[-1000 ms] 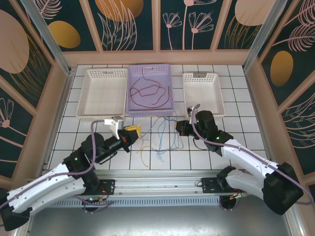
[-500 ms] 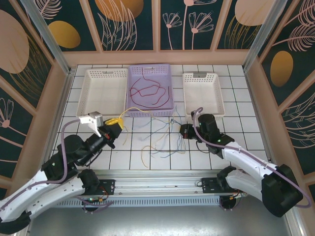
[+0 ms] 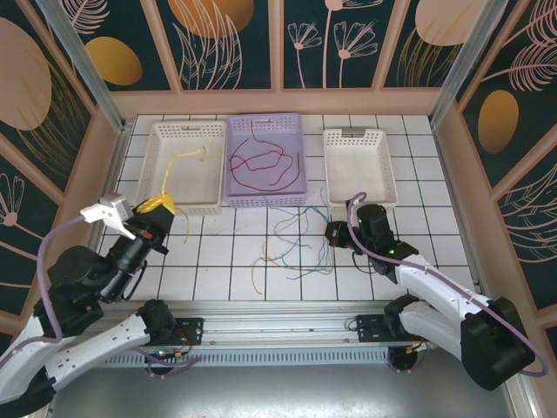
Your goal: Untangle the cables
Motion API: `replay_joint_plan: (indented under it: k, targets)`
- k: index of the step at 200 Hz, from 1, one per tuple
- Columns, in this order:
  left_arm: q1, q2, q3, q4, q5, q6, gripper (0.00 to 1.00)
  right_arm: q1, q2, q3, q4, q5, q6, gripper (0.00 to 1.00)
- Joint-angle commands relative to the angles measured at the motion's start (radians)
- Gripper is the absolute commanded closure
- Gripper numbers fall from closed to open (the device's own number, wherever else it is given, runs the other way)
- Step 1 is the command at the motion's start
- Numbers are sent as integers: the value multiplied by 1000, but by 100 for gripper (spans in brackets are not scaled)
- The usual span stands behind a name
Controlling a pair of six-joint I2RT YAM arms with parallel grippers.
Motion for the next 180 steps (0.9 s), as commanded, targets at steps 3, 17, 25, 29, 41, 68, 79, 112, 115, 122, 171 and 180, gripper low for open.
replay_joint_plan:
  k: [3,17,25,29,41,68,79,112,115,122,171,180]
  targets:
    - [-4,18,34,-40,-107,46,100,-9,-31,-20,-2,4,-14,100]
    - [-5,28,36,-35,-144,68,100,-11,-43,-25,1,-5,-19,100]
    - [-4,40,58,-34,-160,79,100,-11,-55,-32,10,-14,-23,100]
    - [-4,48,67,-34,-163,88,100,-11,-61,-35,17,-20,-25,100]
    - [-5,73,73,-35,-178,104,100,-13,-87,-48,39,-43,-30,100]
    - [-4,134,71,-30,-232,132,100,-11,-160,-71,83,-105,-38,100]
    - [-4,153,68,-17,-252,144,100,-11,-186,-74,90,-126,-45,100]
    - [-5,240,60,-1,-328,189,100,-9,-264,-71,84,-164,-59,100]
    - [-4,251,58,0,-333,194,100,-9,-270,-70,84,-167,-58,100]
    - [-2,278,53,5,-341,202,100,-9,-286,-68,83,-171,-54,100]
    - [321,409,3,88,-64,190,100,-5,-322,-21,47,-202,-56,100]
    - [391,452,-6,106,0,183,100,-3,-333,-15,43,-205,-51,100]
